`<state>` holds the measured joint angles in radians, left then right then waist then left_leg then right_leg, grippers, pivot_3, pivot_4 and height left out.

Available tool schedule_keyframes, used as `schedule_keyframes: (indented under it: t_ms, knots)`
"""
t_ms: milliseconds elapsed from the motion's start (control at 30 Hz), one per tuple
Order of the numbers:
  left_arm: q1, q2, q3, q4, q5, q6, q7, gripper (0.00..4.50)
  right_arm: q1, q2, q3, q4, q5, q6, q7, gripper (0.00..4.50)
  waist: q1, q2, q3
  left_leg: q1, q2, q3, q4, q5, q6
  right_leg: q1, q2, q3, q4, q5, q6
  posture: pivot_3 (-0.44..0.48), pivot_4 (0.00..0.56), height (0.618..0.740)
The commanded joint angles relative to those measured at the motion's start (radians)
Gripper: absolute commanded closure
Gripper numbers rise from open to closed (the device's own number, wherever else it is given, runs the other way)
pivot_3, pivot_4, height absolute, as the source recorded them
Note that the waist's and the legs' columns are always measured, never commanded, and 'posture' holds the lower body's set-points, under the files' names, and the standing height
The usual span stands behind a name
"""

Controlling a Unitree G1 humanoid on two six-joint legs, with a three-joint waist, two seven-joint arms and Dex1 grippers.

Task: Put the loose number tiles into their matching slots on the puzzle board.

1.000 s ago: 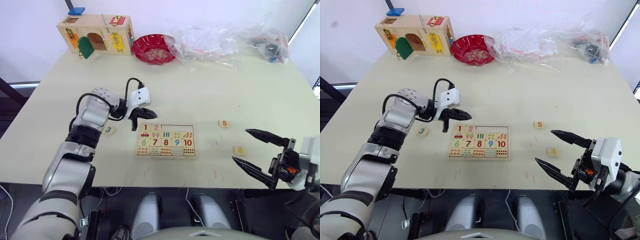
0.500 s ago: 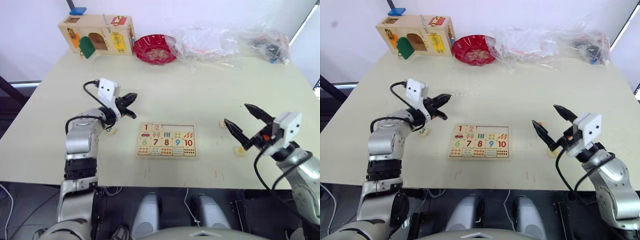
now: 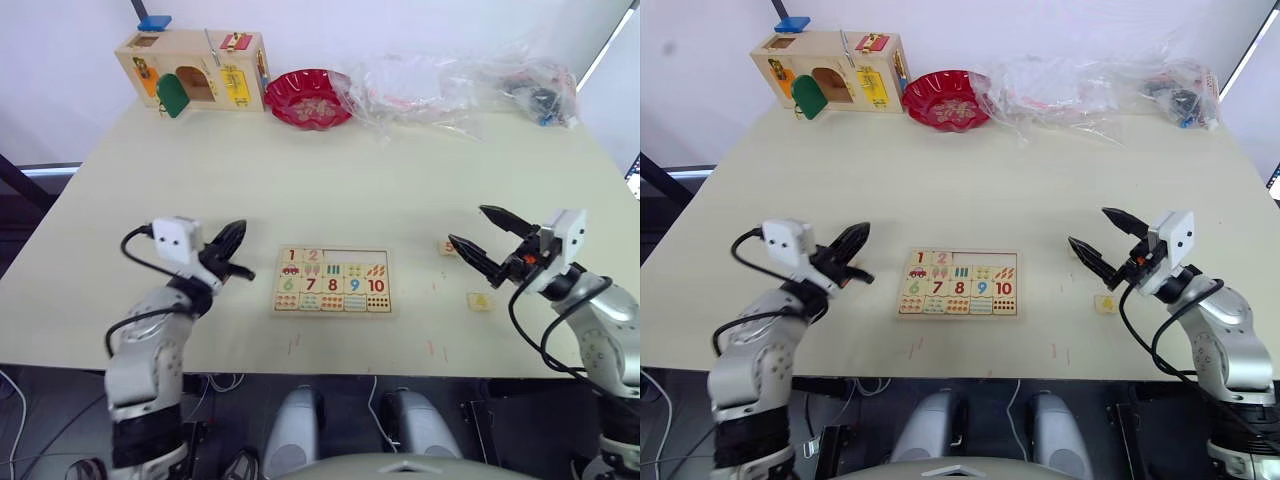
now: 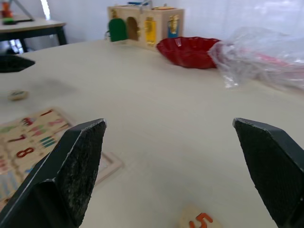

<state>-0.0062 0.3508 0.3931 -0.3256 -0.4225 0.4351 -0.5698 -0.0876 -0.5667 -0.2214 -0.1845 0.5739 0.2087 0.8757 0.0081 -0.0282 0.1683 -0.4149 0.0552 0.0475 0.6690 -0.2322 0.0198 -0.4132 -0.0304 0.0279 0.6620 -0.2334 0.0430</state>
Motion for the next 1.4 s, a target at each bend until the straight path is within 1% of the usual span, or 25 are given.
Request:
schedule_keyframes:
  t_ms: [33,100,167,233,267,433,633,733,833,967,1067,1200,1267,1333,1367,1400]
  knots:
    - [0.087,0.048,0.056,-0.066,-0.082,-0.017,-0.067,3.28,0.04,-0.058,-0.069,-0.005,0.053,-0.01,0.1,0.0,0.003,0.0,0.0,0.0,0.0,0.0,0.0,0.0,0.0,0.0,0.0,0.0,0.0,0.0,0.0,0.0,0.15,0.74]
    - [0.131,0.064,0.072,-0.078,-0.108,-0.02,-0.081,2.33,0.071,-0.078,-0.088,-0.003,0.06,-0.016,0.132,0.0,0.005,0.0,0.0,0.0,0.0,0.0,0.0,0.0,0.0,0.0,-0.001,0.0,0.0,-0.001,-0.002,0.0,0.15,0.74]
    - [0.198,0.09,0.103,-0.074,-0.14,-0.027,-0.126,1.22,0.139,-0.103,-0.125,-0.003,0.08,-0.013,0.182,0.0,0.006,0.0,0.0,0.0,0.0,0.0,0.0,0.0,0.0,0.0,-0.001,0.0,0.0,-0.002,-0.004,0.0,0.15,0.74]
    - [0.254,0.108,0.126,-0.07,-0.166,-0.03,-0.16,0.23,0.208,-0.121,-0.163,-0.019,0.098,-0.01,0.219,0.0,0.006,0.0,0.0,0.0,0.0,0.0,0.0,0.0,0.0,0.0,-0.001,0.0,0.0,-0.003,-0.004,0.0,0.15,0.74]
    - [0.275,0.115,0.134,-0.066,-0.174,-0.034,-0.17,0.04,0.237,-0.127,-0.183,-0.027,0.108,-0.006,0.227,0.0,0.004,0.0,0.0,0.0,0.0,0.0,0.0,0.0,0.0,0.0,-0.001,0.0,-0.001,-0.003,-0.004,0.0,0.15,0.74]
    - [0.369,0.151,0.162,-0.034,-0.183,-0.062,-0.229,0.04,0.37,-0.145,-0.28,-0.032,0.114,-0.021,0.264,0.0,0.003,0.0,-0.001,0.001,0.001,0.001,0.0,0.0,0.0,0.0,-0.002,0.0,-0.001,-0.004,-0.002,0.0,0.15,0.74]
    - [0.406,0.169,0.182,-0.026,-0.199,-0.052,-0.235,0.04,0.446,-0.135,-0.312,-0.027,0.088,-0.049,0.274,0.0,0.003,0.001,-0.001,0.001,0.002,0.0,0.0,0.0,0.0,-0.002,-0.003,0.0,-0.001,-0.005,-0.001,0.0,0.15,0.74]
    - [0.414,0.176,0.183,-0.038,-0.202,-0.046,-0.232,0.04,0.454,-0.118,-0.308,-0.032,0.092,-0.058,0.259,0.0,0.003,0.001,-0.001,0.0,0.002,0.0,-0.001,0.0,0.0,-0.002,-0.004,0.0,-0.001,-0.005,-0.001,0.0,0.15,0.74]
    - [0.409,0.188,0.182,-0.05,-0.213,-0.036,-0.228,0.04,0.433,-0.098,-0.309,-0.048,0.119,-0.046,0.224,0.0,0.003,0.001,-0.001,0.0,0.003,-0.001,-0.001,0.0,0.0,-0.003,-0.004,0.0,-0.001,-0.005,-0.001,0.0,0.15,0.74]
    - [0.407,0.227,0.179,-0.043,-0.223,-0.025,-0.254,0.04,0.405,-0.098,-0.315,-0.073,0.158,-0.018,0.2,0.0,0.003,0.001,0.0,0.0,0.003,-0.001,-0.001,-0.001,-0.001,-0.003,-0.004,0.001,-0.001,-0.005,0.0,0.0,0.15,0.74]
    - [0.363,0.31,0.171,0.003,-0.224,-0.008,-0.302,0.04,0.401,-0.13,-0.312,-0.104,0.197,0.015,0.236,0.0,0.005,0.001,0.0,0.0,0.003,-0.001,-0.002,-0.001,0.0,-0.004,-0.004,0.001,-0.001,-0.005,-0.001,0.0,0.15,0.74]
    - [0.28,0.452,0.146,0.113,-0.209,-0.004,-0.426,0.04,0.414,-0.178,-0.3,-0.178,0.258,0.07,0.3,0.0,0.006,0.002,0.0,0.0,0.003,0.0,-0.002,0.0,0.0,-0.004,-0.005,0.0,-0.001,-0.005,0.0,0.0,0.15,0.74]
    - [0.22,0.532,0.126,0.187,-0.211,-0.006,-0.52,0.04,0.413,-0.206,-0.299,-0.219,0.289,0.097,0.324,0.0,0.005,0.002,0.0,0.0,0.003,-0.001,-0.002,-0.001,0.0,-0.004,-0.005,0.0,-0.001,-0.005,-0.001,0.0,0.15,0.74]
    - [0.152,0.61,0.079,0.281,-0.179,-0.047,-0.627,0.04,0.405,-0.227,-0.29,-0.257,0.308,0.123,0.328,0.0,0.005,0.002,0.001,-0.001,0.003,0.0,-0.002,0.0,0.0,-0.004,-0.005,0.0,-0.002,-0.005,-0.001,0.0,0.15,0.74]
    - [0.108,0.643,0.051,0.333,-0.168,-0.063,-0.682,0.04,0.405,-0.235,-0.287,-0.274,0.312,0.132,0.332,0.0,0.005,0.002,0.001,0.0,0.003,0.0,-0.002,0.0,0.0,-0.005,-0.005,0.0,-0.002,-0.005,-0.001,0.0,0.15,0.74]
    - [0.045,0.675,0.004,0.404,-0.128,-0.122,-0.742,0.04,0.4,-0.237,-0.286,-0.291,0.319,0.137,0.327,0.0,0.005,0.002,0.001,0.0,0.003,0.0,-0.002,0.0,0.0,-0.004,-0.005,0.0,-0.002,-0.005,-0.001,0.0,0.15,0.74]
